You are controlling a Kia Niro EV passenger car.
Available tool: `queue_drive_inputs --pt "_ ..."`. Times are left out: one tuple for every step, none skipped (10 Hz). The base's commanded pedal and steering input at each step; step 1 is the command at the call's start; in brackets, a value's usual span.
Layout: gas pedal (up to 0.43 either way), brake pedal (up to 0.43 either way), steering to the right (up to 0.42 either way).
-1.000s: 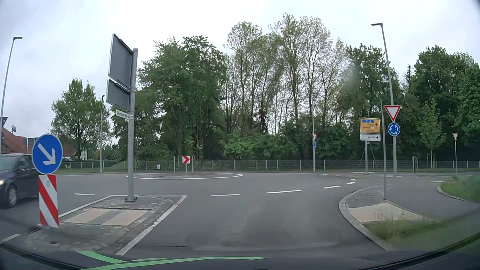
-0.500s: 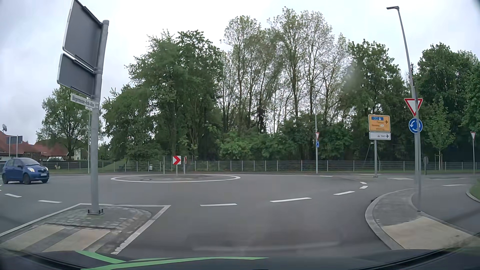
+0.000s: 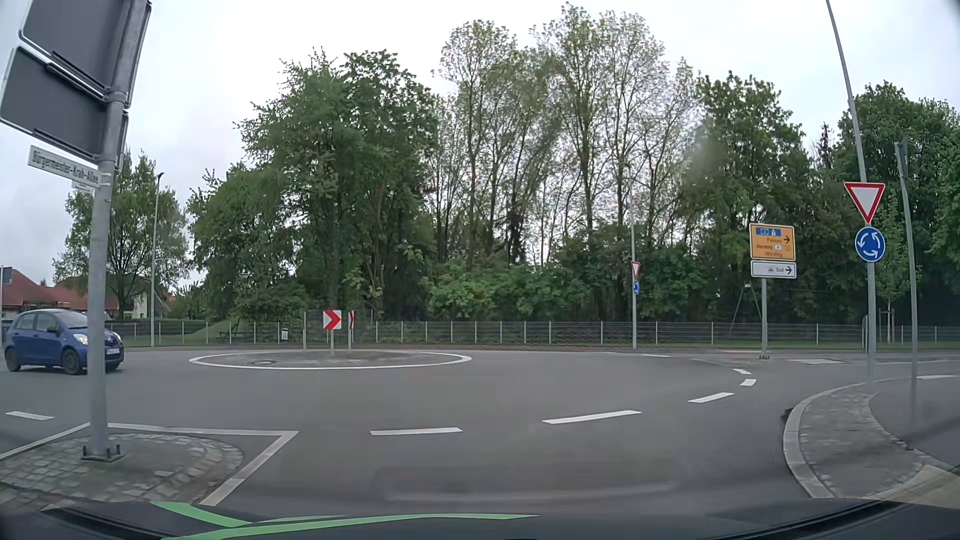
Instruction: Follow the waypoints while adhering to traffic rules and regulations
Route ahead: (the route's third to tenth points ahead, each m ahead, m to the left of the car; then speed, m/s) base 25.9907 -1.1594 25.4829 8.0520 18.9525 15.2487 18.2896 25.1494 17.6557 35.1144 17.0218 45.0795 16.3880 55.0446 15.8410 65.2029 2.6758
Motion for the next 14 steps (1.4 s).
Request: queue_drive_inputs --pt "0.000 0.238 0.062" --pt "0.000 0.232 0.066" --pt "0.000 0.201 0.070" --pt "0.000 0.091 0.071" --pt "0.000 0.000 0.072" --pt "0.000 0.000 0.077" --pt "0.000 0.000 0.080" --pt "0.000 0.000 0.083" --pt "0.000 0.000 0.085" --pt "0.067 0.000 0.086" --pt "0.098 0.000 0.086" --pt "0.138 0.000 0.086" --pt "0.197 0.000 0.086" --pt "0.240 0.000 0.086"
